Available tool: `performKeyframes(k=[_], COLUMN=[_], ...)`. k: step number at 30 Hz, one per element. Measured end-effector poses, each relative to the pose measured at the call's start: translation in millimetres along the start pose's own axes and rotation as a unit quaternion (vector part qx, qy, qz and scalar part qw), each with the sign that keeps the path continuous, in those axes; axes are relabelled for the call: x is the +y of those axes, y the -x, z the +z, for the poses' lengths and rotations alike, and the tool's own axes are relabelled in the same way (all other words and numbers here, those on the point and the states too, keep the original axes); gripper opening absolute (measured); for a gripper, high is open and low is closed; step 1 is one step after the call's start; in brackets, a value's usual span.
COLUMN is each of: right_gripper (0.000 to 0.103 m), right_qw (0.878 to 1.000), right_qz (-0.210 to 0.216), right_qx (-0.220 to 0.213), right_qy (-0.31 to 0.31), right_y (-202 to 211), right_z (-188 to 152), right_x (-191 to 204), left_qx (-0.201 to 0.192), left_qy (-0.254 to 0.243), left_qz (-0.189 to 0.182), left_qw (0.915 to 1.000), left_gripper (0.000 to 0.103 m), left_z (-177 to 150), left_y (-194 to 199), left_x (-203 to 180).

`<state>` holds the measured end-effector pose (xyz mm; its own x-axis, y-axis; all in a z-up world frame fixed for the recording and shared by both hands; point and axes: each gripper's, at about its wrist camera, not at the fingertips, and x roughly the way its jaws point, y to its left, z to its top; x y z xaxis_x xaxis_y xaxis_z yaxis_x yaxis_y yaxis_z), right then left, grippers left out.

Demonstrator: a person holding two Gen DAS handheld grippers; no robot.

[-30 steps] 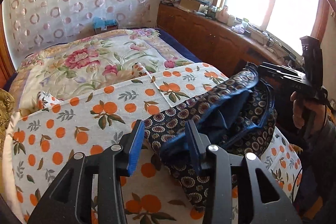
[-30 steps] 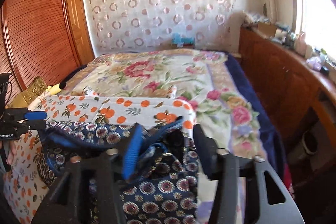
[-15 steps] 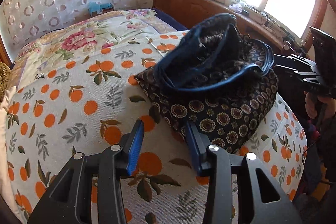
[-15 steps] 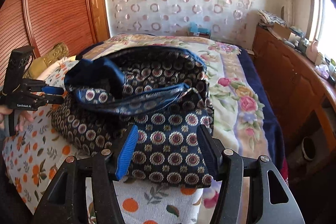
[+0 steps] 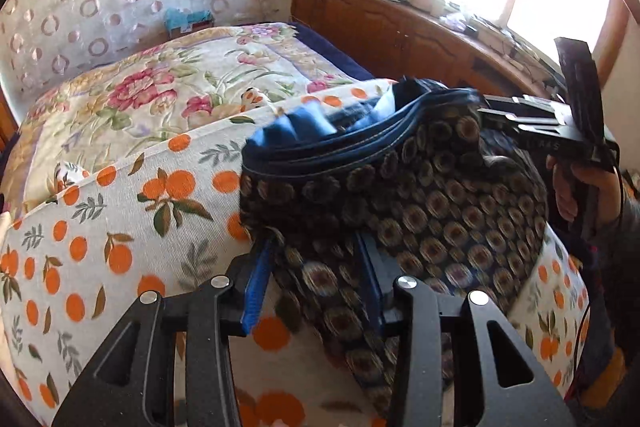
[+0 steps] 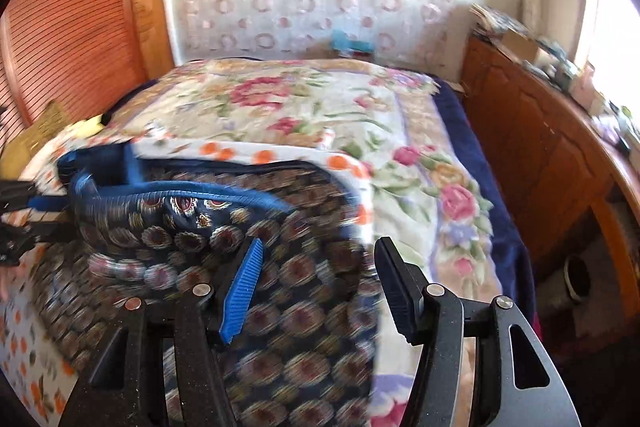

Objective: Fold small clothes

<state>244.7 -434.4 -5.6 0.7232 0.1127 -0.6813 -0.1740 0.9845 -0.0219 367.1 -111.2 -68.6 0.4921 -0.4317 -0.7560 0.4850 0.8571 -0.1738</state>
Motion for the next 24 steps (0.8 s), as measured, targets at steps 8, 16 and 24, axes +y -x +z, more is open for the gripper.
performKeyframes(k=[8,16,24], right_gripper=[0.060,0.060,0.060], right_qw=[0.998,0.998,0.998], right_qz=[0.038,0.045,0.047], right_qx=[0.024,0.020,0.021], right_qy=[-0.039,-0.039,-0.040], right_y=[-14.2,-13.1,-9.8], right_z=[-4.1,-0.9,-7.5], right_x=[-8.1,-15.6,-15.5], left_qx=[0.004,-0.020,-0.041], left_qy=[0.018,0.042,0.022], left_qz=[0.013,0.000,0.046], left_qw=[0.9997,0.9989,0.9979], left_gripper=[0.042,0.015,0.086], left_z=[1.3,2.3,7.7], left_y=[-9.8,3.4,17.1], left_x=[6.1,9.9,13.4])
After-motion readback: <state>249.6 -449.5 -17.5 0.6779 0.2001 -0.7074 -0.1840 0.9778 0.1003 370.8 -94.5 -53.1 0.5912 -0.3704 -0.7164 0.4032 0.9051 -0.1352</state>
